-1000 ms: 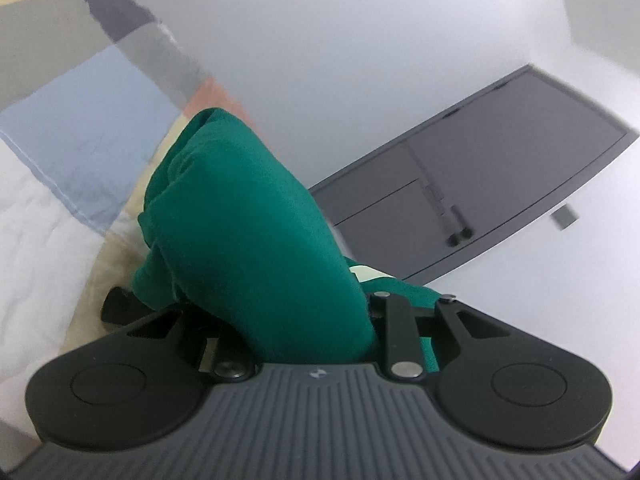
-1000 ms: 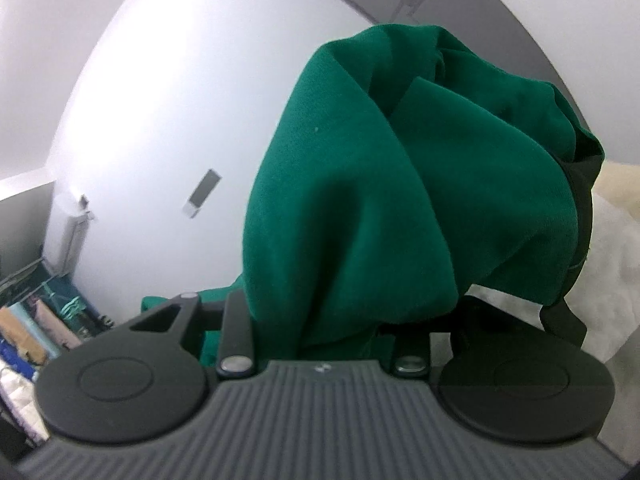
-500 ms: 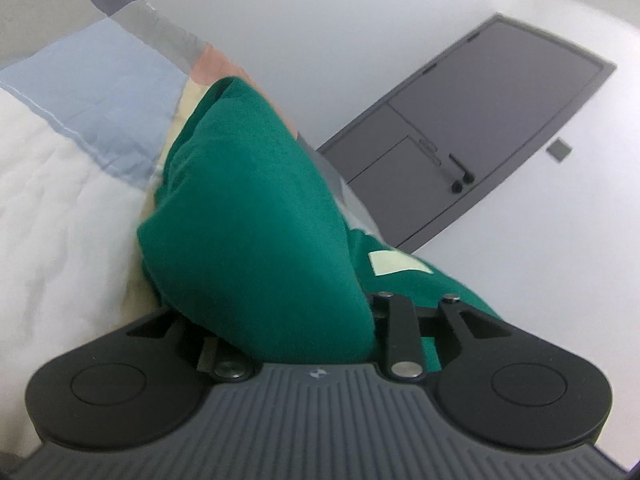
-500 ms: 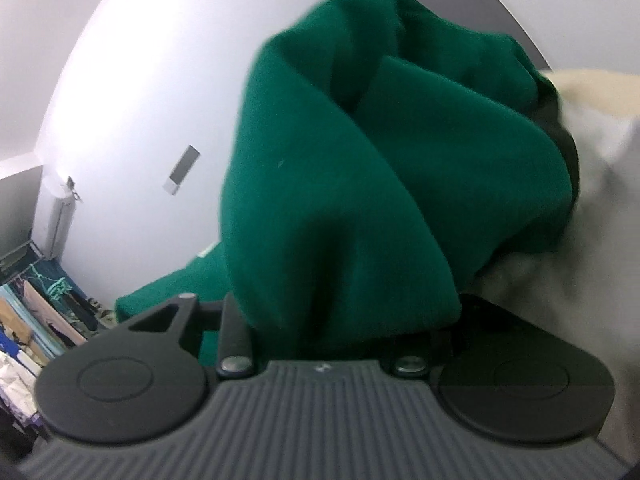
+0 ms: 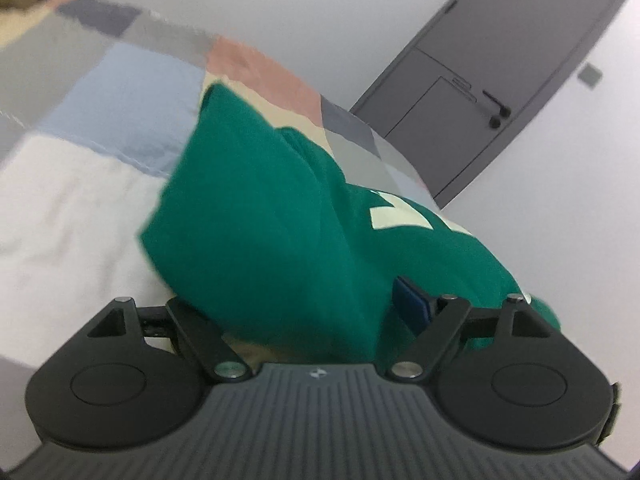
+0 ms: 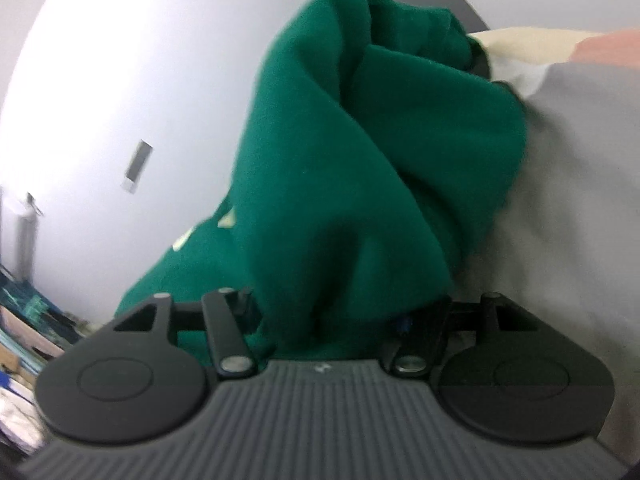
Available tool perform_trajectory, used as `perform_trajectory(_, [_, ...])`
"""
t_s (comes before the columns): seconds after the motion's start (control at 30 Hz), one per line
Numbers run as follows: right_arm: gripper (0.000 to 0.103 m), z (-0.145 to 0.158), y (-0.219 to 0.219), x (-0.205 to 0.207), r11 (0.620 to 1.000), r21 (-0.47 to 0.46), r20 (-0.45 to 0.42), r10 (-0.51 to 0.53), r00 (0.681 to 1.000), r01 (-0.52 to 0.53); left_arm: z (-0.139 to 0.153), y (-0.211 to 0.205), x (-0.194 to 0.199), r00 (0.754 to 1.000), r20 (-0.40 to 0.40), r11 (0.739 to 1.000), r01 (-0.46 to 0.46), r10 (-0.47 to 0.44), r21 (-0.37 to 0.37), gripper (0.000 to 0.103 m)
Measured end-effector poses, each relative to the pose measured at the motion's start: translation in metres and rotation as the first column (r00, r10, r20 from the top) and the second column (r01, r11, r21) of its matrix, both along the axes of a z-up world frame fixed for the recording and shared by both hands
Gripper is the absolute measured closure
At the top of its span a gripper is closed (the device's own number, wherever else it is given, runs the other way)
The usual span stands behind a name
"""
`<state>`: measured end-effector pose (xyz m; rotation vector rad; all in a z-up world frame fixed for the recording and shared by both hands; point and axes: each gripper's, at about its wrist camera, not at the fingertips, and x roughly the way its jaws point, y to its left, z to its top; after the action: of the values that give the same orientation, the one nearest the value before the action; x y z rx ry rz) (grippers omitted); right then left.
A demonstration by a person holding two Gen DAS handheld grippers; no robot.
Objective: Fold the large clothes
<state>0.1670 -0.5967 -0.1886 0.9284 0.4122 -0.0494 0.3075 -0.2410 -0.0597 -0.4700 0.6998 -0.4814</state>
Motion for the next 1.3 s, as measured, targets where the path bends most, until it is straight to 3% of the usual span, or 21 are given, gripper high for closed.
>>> perform_trajectory(0.2, [0.039, 0.034, 0.013, -0.048, 0.996, -0.089, -0.047, -0.015, 0.999, 0.011, 0.061, 0.010, -0.050, 0.996, 0.085, 0.995, 0.001, -0.009, 0.098, 0.019])
perform_trajectory(0.53, [0.039, 0.156, 0.046, -0.124, 0.948, -0.316, 0.099, 0.057, 0.993, -0.023, 0.167, 0.014, -0.163, 0.960, 0.267, 0.980, 0.036, -0.089, 0.196, 0.019])
perform_trajectory(0.67, [0.039, 0.186, 0.072, -0.145, 0.923, -0.381, 0.136, 0.102, 0.985, -0.043, 0.187, 0.015, -0.206, 0.940, 0.320, 0.974, 0.051, -0.122, 0.222, 0.019])
perform_trajectory(0.87, [0.039, 0.209, 0.114, -0.184, 0.877, -0.475, 0.125, 0.156, 0.980, -0.079, 0.201, 0.018, -0.265, 0.916, 0.374, 0.965, 0.044, -0.142, 0.258, 0.019])
perform_trajectory(1.0, [0.039, 0.212, 0.138, -0.215, 0.853, -0.515, 0.132, 0.175, 0.976, -0.084, 0.201, 0.021, -0.302, 0.903, 0.414, 0.952, -0.016, -0.117, 0.305, 0.019])
perform_trajectory(1.2, [0.039, 0.209, 0.174, -0.243, 0.821, -0.564, 0.118, 0.187, 0.975, -0.089, 0.182, 0.031, -0.336, 0.910, 0.396, 0.954, 0.001, -0.125, 0.300, 0.019])
perform_trajectory(1.3, [0.039, 0.205, 0.184, -0.252, 0.808, -0.583, 0.109, 0.182, 0.977, -0.085, 0.169, 0.039, -0.345, 0.922, 0.367, 0.966, 0.025, -0.121, 0.256, 0.019])
